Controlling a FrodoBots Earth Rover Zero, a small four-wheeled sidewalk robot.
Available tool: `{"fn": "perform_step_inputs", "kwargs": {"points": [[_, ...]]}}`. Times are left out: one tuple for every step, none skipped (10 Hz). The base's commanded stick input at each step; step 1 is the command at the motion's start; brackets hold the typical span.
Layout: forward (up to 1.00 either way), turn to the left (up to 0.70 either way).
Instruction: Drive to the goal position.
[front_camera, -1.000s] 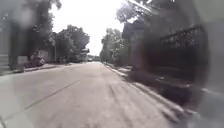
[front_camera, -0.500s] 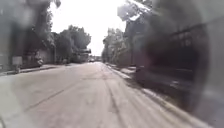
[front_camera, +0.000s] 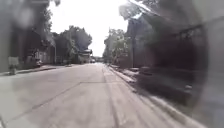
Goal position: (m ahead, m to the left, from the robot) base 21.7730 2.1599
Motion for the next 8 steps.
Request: {"fn": "perform_step_inputs", "kwargs": {"points": [[1.0,0.0],[1.0,0.0],[1.0,0.0],[1.0,0.0],[1.0,0.0],[1.0,0.0],[1.0,0.0],[1.0,0.0]]}}
